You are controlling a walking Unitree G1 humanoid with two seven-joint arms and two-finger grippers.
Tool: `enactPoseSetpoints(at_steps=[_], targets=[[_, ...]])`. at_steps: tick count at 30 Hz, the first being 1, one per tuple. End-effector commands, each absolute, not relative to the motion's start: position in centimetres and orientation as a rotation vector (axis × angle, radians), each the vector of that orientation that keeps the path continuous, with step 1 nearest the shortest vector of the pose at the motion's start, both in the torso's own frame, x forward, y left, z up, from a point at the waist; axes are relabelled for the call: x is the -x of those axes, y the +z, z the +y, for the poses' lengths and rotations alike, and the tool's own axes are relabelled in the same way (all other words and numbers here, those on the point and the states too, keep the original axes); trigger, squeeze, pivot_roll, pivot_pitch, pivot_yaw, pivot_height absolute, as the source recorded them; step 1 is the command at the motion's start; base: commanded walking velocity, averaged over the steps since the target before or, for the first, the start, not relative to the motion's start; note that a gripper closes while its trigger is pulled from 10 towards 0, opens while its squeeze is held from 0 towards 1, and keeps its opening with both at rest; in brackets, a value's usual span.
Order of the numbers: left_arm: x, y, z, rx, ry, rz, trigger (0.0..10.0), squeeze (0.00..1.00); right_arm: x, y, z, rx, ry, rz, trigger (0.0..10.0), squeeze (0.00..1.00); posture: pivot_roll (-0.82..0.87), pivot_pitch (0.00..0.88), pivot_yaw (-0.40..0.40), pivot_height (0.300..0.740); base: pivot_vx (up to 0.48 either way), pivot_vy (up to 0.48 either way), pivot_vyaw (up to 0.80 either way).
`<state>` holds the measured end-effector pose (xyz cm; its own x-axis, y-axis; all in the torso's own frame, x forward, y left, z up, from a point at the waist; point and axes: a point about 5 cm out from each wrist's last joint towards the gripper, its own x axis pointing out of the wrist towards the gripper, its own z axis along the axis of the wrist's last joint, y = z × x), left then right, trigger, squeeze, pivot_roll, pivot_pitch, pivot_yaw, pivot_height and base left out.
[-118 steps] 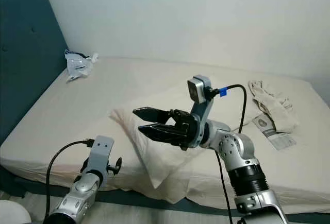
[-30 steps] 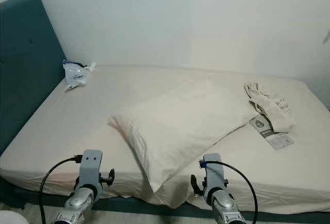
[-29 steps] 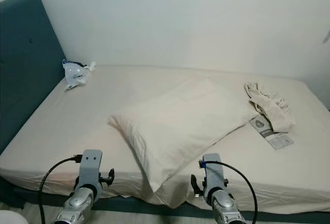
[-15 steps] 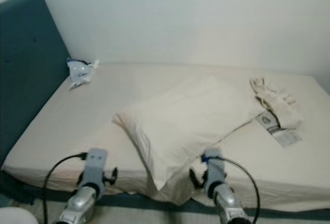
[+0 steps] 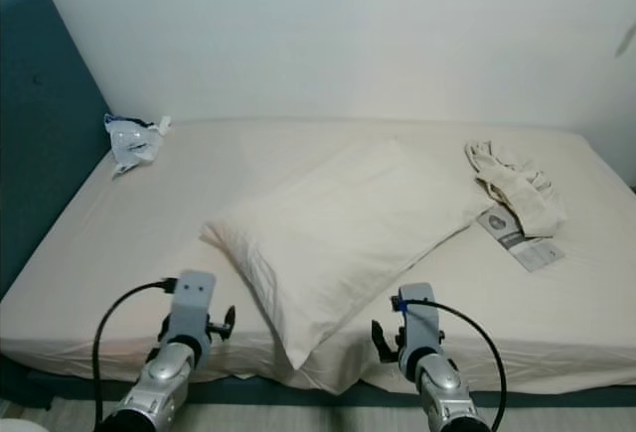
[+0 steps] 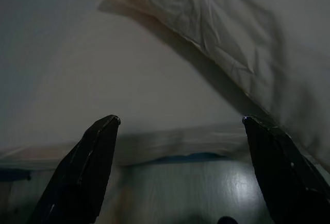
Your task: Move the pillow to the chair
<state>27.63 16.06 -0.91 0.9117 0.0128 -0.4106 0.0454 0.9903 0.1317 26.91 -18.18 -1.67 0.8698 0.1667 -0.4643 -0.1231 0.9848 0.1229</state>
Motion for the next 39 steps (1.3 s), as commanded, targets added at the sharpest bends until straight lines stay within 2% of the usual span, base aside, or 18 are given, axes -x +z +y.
enactPoseSetpoints(at_steps=[1,3,7,12,15,18,21,22,23,26,31,33,35,39], targets=[[-27.9,-0.7,16.0,-0.133,-0.013,0.414,10.0,0.00,-27.2,-1.4,-17.1,-0.169,0.193,0.471,10.0,0.00,-0.08,0.076,0.003,0.740,0.000,0.000,0.00],[-27.8,-0.7,16.3,-0.138,-0.009,0.418,10.0,0.00,-27.2,-1.4,-16.9,-0.157,0.199,0.475,10.0,0.00,-0.08,0.076,0.004,0.740,0.000,0.000,0.00],[-27.3,-1.2,17.9,-0.152,0.030,0.442,10.0,0.00,-27.0,-1.5,-16.3,0.006,0.215,0.469,10.0,0.00,-0.09,0.063,0.008,0.740,0.000,0.000,0.00],[-27.3,-1.2,18.3,-0.161,0.038,0.449,10.0,0.00,-26.9,-1.7,-16.6,-0.009,0.180,0.478,10.0,0.00,-0.06,0.067,0.006,0.740,0.000,0.000,0.00],[-27.4,-0.5,19.4,-0.181,0.110,0.397,10.0,0.00,-27.2,-1.4,-16.6,0.097,0.188,0.447,10.0,0.00,-0.06,0.066,0.014,0.740,0.000,0.000,0.00],[-27.5,-0.4,19.8,-0.191,0.138,0.398,10.0,0.00,-27.2,-1.3,-16.6,0.107,0.191,0.444,10.0,0.00,-0.06,0.068,0.013,0.740,0.000,0.000,0.00],[-27.4,-0.7,20.2,-0.204,0.153,0.438,10.0,0.00,-27.5,-1.1,-17.3,0.162,0.107,0.429,10.0,0.00,-0.06,0.072,0.011,0.740,0.000,0.000,0.00],[-27.4,-0.7,20.2,-0.204,0.153,0.438,10.0,0.00,-27.5,-1.1,-17.3,0.162,0.107,0.429,10.0,0.00,-0.06,0.072,0.011,0.740,0.000,0.000,0.00],[-27.4,-0.5,20.5,-0.183,0.173,0.414,10.0,0.00,-27.6,-1.3,-18.4,0.078,0.001,0.471,10.0,0.00,-0.05,0.070,0.010,0.740,0.000,0.000,0.00],[-27.5,-0.3,20.7,-0.164,0.191,0.403,10.0,0.00,-27.7,-1.2,-19.4,-0.012,-0.089,0.486,10.0,0.00,-0.04,0.065,0.010,0.740,0.000,0.000,0.00],[-27.7,0.0,20.3,-0.174,0.174,0.377,10.0,0.00,-28.3,-0.4,-19.0,0.137,-0.030,0.430,10.0,0.00,-0.04,0.060,0.001,0.740,0.000,0.000,0.00],[-27.9,0.9,20.3,-0.144,0.194,0.289,10.0,0.00,-28.7,-0.2,-18.5,0.212,-0.038,0.429,10.0,0.00,-0.05,0.059,-0.002,0.740,0.000,0.000,0.00],[-27.9,0.9,20.6,-0.149,0.204,0.290,10.0,0.00,-29.1,0.1,-18.0,0.203,0.023,0.426,10.0,0.00,-0.06,0.072,0.003,0.740,0.000,0.000,0.00],[-27.6,0.5,20.7,-0.168,0.201,0.313,10.0,0.00,-29.5,0.5,-17.8,0.145,0.013,0.416,10.0,0.00,-0.06,0.081,-0.004,0.740,0.000,0.000,0.00]])
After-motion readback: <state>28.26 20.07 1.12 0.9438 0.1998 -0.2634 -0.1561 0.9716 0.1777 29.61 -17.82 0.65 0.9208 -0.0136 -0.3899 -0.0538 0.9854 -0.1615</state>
